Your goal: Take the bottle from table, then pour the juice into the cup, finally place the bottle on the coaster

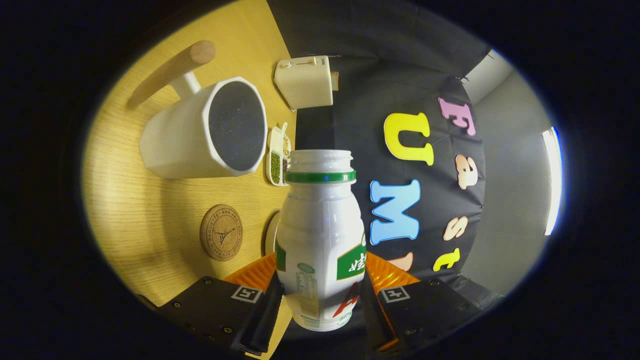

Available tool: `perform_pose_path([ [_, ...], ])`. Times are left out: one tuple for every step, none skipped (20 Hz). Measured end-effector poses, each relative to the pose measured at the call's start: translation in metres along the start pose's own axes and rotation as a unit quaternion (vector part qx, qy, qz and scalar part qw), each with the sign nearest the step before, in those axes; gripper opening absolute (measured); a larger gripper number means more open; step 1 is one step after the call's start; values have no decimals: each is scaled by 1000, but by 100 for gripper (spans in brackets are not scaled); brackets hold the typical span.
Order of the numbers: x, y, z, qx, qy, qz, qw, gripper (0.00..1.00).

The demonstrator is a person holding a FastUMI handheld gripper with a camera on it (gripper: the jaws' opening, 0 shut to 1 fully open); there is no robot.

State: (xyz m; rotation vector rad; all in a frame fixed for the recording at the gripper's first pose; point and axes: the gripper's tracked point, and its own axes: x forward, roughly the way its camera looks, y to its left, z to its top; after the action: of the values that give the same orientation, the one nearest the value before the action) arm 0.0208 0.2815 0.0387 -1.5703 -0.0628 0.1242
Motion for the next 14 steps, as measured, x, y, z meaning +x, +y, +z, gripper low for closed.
perform_pose_path([
  [1,0,0,-5,0,0,1000,71],
  [1,1,1,-9,0,0,1000,71],
  [1,0,0,-13,1,-1,1000,71],
  [0,0,0,-17,1,-1,1000,71],
  [1,0,1,-19,1,-2,1000,71],
  [1,0,2,-20,0,-3,1000,71],
  [2,0,2,-23,0,-3,1000,71],
  [1,-1,2,-27,0,-5,1000,71],
  [1,-2,3,-31,0,-7,1000,71],
  [1,-2,2,-35,0,-8,999,71],
  [2,-2,2,-38,2,-6,999,71],
  [2,-2,1,-41,4,-5,999,71],
  [3,-2,1,-42,4,-4,999,71],
  [3,-2,1,-43,5,-3,999,71],
])
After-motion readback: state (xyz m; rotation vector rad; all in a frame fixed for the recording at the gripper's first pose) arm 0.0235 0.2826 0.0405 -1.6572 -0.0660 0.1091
